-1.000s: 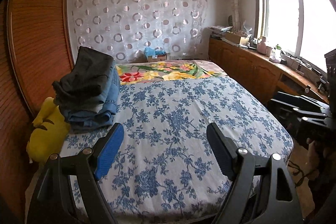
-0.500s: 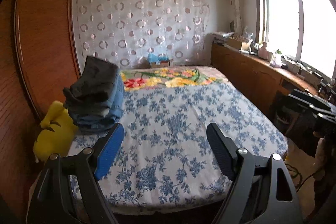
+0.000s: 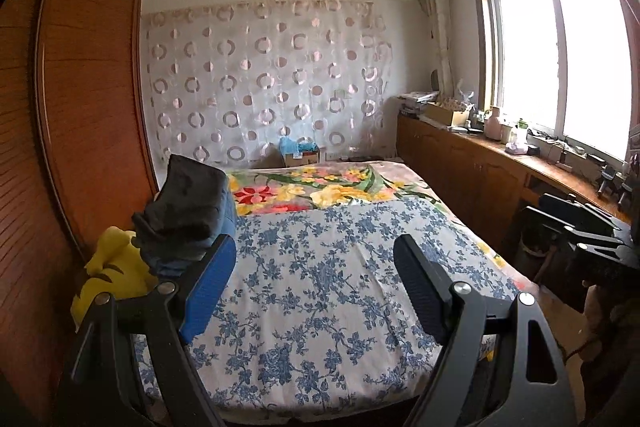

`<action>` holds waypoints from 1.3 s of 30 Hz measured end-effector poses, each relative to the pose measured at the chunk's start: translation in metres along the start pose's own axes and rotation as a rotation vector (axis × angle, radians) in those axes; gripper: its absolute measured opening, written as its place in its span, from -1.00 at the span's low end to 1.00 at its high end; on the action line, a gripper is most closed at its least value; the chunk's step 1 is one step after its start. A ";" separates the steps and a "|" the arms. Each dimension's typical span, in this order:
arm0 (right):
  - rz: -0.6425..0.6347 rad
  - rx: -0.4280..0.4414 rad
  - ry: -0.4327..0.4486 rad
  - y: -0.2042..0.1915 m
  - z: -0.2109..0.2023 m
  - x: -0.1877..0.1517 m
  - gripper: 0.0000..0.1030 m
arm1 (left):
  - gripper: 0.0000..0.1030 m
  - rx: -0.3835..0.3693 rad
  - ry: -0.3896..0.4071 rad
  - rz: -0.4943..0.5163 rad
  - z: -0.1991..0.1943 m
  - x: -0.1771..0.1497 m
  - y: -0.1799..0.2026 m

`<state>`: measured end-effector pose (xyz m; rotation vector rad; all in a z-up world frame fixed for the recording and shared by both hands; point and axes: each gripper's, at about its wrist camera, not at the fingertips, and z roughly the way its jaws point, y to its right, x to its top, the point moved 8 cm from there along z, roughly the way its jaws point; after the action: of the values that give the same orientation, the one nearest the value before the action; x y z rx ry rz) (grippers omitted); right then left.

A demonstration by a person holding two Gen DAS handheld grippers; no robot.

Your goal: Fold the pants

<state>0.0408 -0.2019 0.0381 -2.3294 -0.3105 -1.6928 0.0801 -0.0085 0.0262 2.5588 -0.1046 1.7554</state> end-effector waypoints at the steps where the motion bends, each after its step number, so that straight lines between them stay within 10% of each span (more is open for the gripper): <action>1: -0.006 -0.008 0.006 -0.001 -0.001 -0.001 0.45 | 0.59 0.003 0.000 -0.002 -0.001 0.000 -0.001; 39: -0.035 -0.042 0.011 0.000 0.000 -0.005 0.46 | 0.59 0.011 -0.018 -0.015 0.001 -0.012 -0.003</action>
<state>0.0392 -0.2022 0.0331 -2.3571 -0.3186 -1.7448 0.0774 -0.0050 0.0142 2.5764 -0.0762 1.7338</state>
